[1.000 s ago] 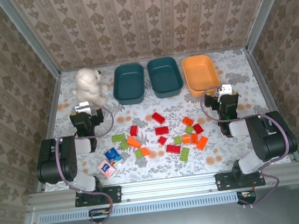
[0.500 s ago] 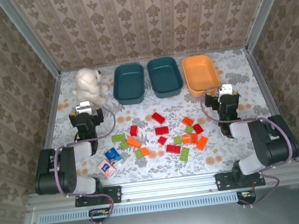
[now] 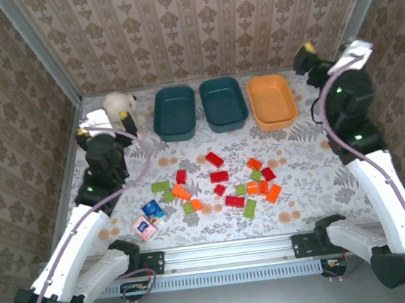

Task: Sort the legos into containers by color

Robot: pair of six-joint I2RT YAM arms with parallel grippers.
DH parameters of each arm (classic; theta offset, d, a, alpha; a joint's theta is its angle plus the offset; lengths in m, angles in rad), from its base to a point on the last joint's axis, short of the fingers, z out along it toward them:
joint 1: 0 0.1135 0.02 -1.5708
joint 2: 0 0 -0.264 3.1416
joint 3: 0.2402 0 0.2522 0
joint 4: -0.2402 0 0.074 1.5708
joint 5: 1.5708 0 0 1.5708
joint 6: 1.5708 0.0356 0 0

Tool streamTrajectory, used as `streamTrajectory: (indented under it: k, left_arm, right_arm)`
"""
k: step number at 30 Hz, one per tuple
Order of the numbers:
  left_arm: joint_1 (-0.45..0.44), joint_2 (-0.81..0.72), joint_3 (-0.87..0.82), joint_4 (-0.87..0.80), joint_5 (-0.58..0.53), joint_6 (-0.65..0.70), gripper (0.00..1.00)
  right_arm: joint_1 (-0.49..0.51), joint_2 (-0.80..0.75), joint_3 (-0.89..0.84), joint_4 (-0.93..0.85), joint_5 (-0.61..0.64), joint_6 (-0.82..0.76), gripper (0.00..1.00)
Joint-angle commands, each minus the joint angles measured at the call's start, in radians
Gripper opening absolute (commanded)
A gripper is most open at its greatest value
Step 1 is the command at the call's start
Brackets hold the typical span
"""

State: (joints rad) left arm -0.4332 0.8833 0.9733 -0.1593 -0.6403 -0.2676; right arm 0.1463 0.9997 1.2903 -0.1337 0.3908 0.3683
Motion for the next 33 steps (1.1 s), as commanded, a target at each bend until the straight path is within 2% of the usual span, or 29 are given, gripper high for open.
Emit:
streamTrajectory:
  k: [1, 2, 4, 7, 9, 11, 14, 18, 21, 23, 25, 28, 33]
  left_arm:
    - [0.052, 0.013, 0.116, -0.528, 0.048, -0.374, 1.00]
    - [0.077, 0.013, 0.126, -0.527, 0.124, -0.379, 1.00]
    - [0.090, 0.017, 0.146, -0.558, 0.203, -0.428, 1.00]
    - [0.091, 0.044, 0.167, -0.612, 0.296, -0.471, 1.00]
    - [0.077, 0.067, 0.176, -0.658, 0.338, -0.502, 1.00]
    - [0.048, 0.080, 0.162, -0.673, 0.359, -0.524, 1.00]
    - [-0.001, 0.095, 0.115, -0.643, 0.411, -0.555, 1.00]
    - [-0.099, 0.135, 0.069, -0.595, 0.437, -0.601, 1.00]
    - [-0.156, 0.175, 0.058, -0.565, 0.438, -0.614, 1.00]
    - [-0.183, 0.200, 0.055, -0.545, 0.445, -0.616, 1.00]
    - [-0.206, 0.222, 0.056, -0.528, 0.453, -0.616, 1.00]
    - [-0.229, 0.239, 0.063, -0.520, 0.461, -0.617, 1.00]
    - [-0.255, 0.238, 0.061, -0.494, 0.476, -0.586, 1.00]
  right_arm:
    - [-0.062, -0.024, -0.072, -0.382, -0.217, 0.243, 1.00]
    - [-0.058, -0.054, -0.108, -0.320, -0.300, 0.202, 1.00]
    - [-0.002, -0.069, -0.087, -0.359, -0.306, 0.150, 1.00]
    - [0.112, 0.036, 0.080, -0.660, -0.240, 0.072, 0.94]
    - [0.163, 0.119, 0.156, -0.848, -0.259, 0.077, 0.83]
    - [0.207, 0.161, 0.149, -0.952, -0.295, 0.111, 0.76]
    - [0.259, 0.190, 0.067, -1.058, -0.307, 0.200, 0.77]
    - [0.262, 0.203, -0.114, -1.026, -0.408, 0.348, 0.78]
    - [0.258, 0.221, -0.215, -0.953, -0.451, 0.482, 0.90]
    - [0.234, 0.238, -0.274, -0.890, -0.461, 0.562, 0.92]
    - [0.188, 0.257, -0.339, -0.799, -0.492, 0.640, 0.91]
    - [0.136, 0.295, -0.401, -0.695, -0.522, 0.800, 0.83]
    - [0.124, 0.363, -0.419, -0.558, -0.494, 0.950, 0.80]
